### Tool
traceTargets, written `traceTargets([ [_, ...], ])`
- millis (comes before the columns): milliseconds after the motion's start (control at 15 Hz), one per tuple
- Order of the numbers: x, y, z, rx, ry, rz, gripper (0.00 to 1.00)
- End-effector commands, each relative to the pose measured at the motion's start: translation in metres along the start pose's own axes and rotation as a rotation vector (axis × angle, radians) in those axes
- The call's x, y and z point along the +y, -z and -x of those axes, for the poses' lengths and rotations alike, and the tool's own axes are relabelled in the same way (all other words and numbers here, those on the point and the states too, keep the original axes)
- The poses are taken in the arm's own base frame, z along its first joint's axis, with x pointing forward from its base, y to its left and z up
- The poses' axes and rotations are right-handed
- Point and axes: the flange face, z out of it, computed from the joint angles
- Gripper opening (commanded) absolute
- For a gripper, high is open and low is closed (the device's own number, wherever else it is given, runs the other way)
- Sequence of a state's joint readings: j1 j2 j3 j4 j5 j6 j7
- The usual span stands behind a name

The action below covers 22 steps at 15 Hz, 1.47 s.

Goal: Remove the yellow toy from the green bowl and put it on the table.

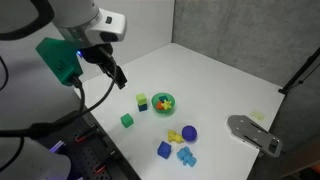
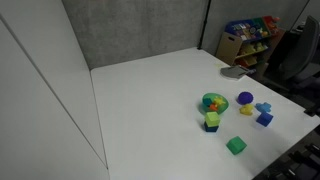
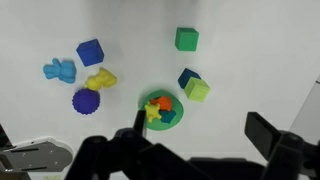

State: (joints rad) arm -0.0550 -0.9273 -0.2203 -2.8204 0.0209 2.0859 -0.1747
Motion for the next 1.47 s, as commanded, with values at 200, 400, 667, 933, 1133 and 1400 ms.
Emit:
traceTargets([
  [200,0.000,0.000,-0.003,-0.011,-0.005,0.001,1.00],
  [400,-0.005,0.007,-0.016,-0.036,0.005,0.008,1.00],
  [667,-0.015,0.013,-0.037,-0.082,0.005,0.039,1.00],
  [933,-0.022,0.008,-0.069,-0.130,-0.024,0.076,1.00],
  [1133,-0.025,-0.002,-0.099,-0.161,-0.038,0.083,1.00],
  [1400,-0.027,-0.024,-0.149,-0.199,-0.048,0.072,1.00],
])
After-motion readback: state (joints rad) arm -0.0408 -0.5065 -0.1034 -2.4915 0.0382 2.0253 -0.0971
